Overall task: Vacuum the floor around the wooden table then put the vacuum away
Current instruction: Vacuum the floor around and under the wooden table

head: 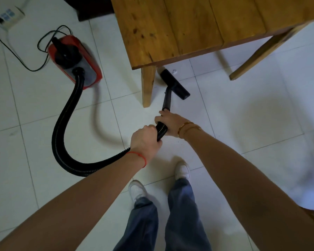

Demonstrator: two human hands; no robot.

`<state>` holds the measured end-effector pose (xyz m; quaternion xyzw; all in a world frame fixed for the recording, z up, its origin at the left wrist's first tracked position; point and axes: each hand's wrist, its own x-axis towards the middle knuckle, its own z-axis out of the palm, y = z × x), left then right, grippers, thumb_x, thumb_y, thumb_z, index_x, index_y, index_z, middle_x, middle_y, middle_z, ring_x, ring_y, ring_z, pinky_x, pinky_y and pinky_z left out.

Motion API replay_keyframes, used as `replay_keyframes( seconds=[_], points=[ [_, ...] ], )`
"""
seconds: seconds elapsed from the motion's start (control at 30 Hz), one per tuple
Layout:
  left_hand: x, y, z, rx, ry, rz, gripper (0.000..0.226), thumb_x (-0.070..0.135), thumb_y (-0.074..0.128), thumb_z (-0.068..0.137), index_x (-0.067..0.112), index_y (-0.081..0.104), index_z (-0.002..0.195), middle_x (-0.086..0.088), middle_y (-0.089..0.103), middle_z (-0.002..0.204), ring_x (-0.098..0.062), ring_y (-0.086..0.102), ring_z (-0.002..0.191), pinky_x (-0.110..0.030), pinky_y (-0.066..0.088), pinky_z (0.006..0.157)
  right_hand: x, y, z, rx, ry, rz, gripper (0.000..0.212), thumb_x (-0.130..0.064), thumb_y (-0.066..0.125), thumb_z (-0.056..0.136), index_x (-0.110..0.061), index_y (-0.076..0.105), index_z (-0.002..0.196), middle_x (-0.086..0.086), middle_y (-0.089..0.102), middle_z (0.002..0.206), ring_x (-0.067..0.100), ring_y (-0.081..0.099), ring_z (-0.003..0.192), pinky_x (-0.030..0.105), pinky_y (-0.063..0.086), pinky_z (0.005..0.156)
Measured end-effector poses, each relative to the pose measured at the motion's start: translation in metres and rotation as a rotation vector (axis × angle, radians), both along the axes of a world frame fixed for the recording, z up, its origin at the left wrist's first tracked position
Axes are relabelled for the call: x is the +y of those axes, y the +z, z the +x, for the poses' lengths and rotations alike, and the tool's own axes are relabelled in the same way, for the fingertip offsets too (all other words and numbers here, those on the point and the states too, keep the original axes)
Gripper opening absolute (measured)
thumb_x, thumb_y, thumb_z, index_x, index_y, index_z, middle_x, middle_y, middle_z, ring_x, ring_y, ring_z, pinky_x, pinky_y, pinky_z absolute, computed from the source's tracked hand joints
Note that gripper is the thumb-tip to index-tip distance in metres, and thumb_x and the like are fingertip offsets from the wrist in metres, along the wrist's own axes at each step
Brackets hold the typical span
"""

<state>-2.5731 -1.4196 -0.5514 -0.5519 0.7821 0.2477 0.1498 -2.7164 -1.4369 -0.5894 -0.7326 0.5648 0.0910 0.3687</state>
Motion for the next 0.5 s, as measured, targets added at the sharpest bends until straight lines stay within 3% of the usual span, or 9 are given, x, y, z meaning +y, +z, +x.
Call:
replay_keyframes(
  seconds=[0.13,0.23,0.5],
  points=[
    [-0.026,-0.004,-0.039,-0.026,-0.034,-0.011,0.021,0.028,0.060,0.083,0.011,0.056,0.096,-0.006,0.063,0.087,-0.026,0.062,0.075,-0.027,0.039,0.059,-0.017,-0.003,-0.034,0.002,-0.085,-0.015,0.027,-0.011,0.062,0.085,-0.005,0.054,0.110,0.017,0.048,0.116,0.032,0.054,0.097,0.030,0.041,0.080],
    [-0.038,-0.002,-0.065,-0.043,-0.074,-0.024,0.021,0.026,0.060,0.083,0.011,0.057,0.097,-0.006,0.064,0.088,-0.026,0.063,0.077,-0.027,0.038,0.058,-0.024,0.000,-0.057,0.015,-0.146,-0.017,0.026,-0.011,0.061,0.085,-0.005,0.053,0.109,0.017,0.048,0.115,0.034,0.057,0.092,0.033,0.045,0.079],
    [-0.033,0.025,-0.099,-0.095,-0.240,0.005,0.013,0.024,0.059,0.084,0.015,0.052,0.090,-0.005,0.062,0.088,-0.022,0.053,0.066,-0.028,0.036,0.057,0.006,0.019,-0.091,-0.022,-0.247,-0.005,0.031,-0.012,0.062,0.084,-0.005,0.053,0.114,0.016,0.048,0.121,0.033,0.050,0.113,0.038,0.050,0.084]
  ],
)
